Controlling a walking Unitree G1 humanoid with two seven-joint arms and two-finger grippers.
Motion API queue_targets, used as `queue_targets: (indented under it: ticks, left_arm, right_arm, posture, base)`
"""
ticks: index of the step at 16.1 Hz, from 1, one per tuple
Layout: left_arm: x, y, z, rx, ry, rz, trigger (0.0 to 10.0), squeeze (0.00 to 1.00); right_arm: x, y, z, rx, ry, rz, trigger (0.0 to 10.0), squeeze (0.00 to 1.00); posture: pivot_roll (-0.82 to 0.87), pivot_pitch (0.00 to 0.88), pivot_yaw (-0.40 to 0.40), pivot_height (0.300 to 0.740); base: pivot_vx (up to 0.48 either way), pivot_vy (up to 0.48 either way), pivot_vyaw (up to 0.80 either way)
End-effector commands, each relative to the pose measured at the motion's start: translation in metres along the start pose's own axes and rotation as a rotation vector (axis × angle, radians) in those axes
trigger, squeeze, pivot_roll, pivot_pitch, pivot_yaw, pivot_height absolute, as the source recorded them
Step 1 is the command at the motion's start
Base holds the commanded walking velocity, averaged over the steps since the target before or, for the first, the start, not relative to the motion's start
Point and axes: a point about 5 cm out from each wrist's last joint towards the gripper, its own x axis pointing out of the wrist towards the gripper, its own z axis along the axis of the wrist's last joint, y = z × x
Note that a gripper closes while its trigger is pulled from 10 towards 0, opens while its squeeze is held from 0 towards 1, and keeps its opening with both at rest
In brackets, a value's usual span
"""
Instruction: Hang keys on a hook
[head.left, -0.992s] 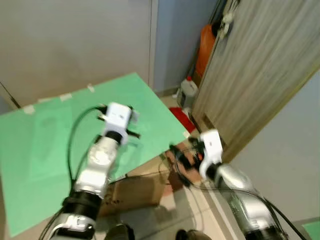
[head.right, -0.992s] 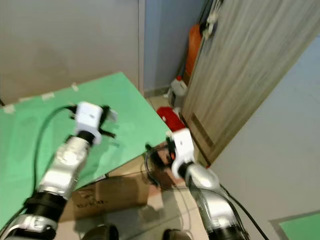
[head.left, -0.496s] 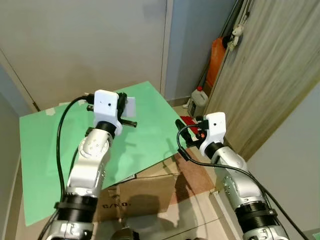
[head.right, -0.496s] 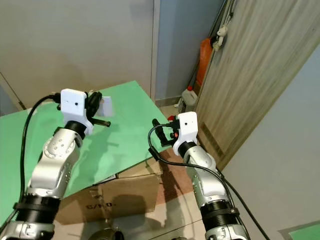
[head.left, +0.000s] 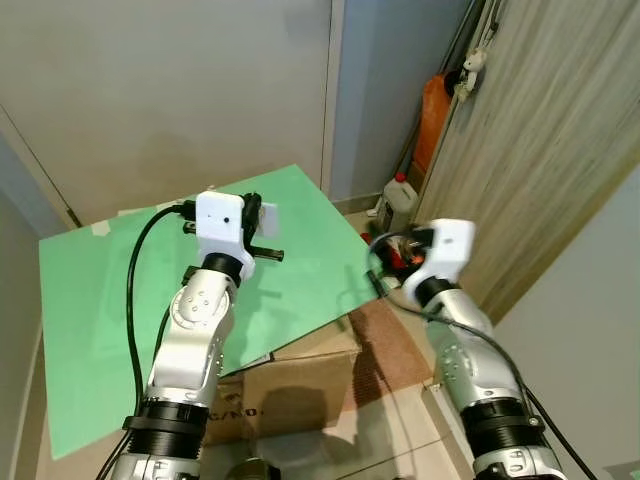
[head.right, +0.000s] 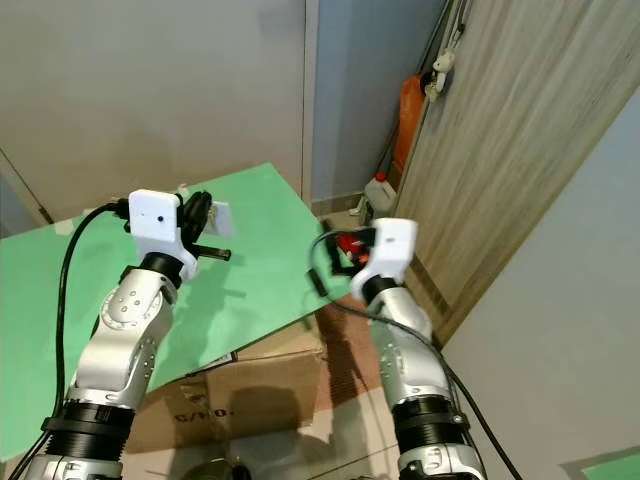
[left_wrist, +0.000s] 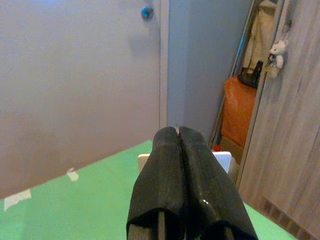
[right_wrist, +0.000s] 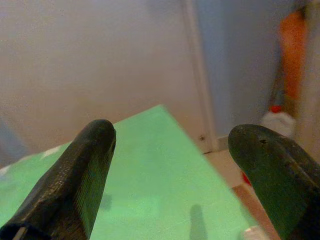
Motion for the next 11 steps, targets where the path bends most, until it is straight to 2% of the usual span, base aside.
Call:
queue_targets:
  ticks: [1, 2, 5, 8, 11]
  left_arm:
    - [-0.001, 0.001, 0.003, 0.032, -0.025, 0.002, 0.0, 0.0]
    - [-0.006, 0.005, 0.001, 0.031, -0.018, 0.019, 0.0, 0.0]
    - [-0.019, 0.009, -0.005, 0.043, -0.004, 0.027, 0.0, 0.0]
    - [-0.029, 0.009, -0.013, 0.064, 0.008, 0.039, 0.0, 0.0]
    - [-0.026, 0.006, -0.013, 0.053, 0.002, 0.036, 0.0, 0.0]
  right_arm:
    - [-0.001, -0.012, 0.004, -0.012, -0.032, -0.07, 10.0, 0.0]
    - [-0.002, -0.021, 0.004, -0.044, -0.034, -0.109, 10.0, 0.0]
    - [-0.004, -0.033, 0.001, -0.095, -0.018, -0.135, 10.0, 0.0]
    - [-0.006, -0.037, 0.002, -0.12, -0.026, -0.132, 10.0, 0.0]
    - [-0.007, -0.028, -0.006, -0.105, 0.003, -0.091, 10.0, 0.0]
  posture:
    - [0.04, 0.0, 0.018, 0.74]
    - [0.04, 0.0, 0.019, 0.74]
    - [0.05, 0.0, 0.015, 0.74]
    - [0.06, 0.0, 0.006, 0.74]
    - [0.05, 0.0, 0.008, 0.74]
  base:
    - [0.0, 0.0, 0.0]
    - [0.0, 0.0, 0.0]
    - [0.0, 0.0, 0.0]
    - [0.0, 0.0, 0.0]
    - [0.0, 0.0, 0.0]
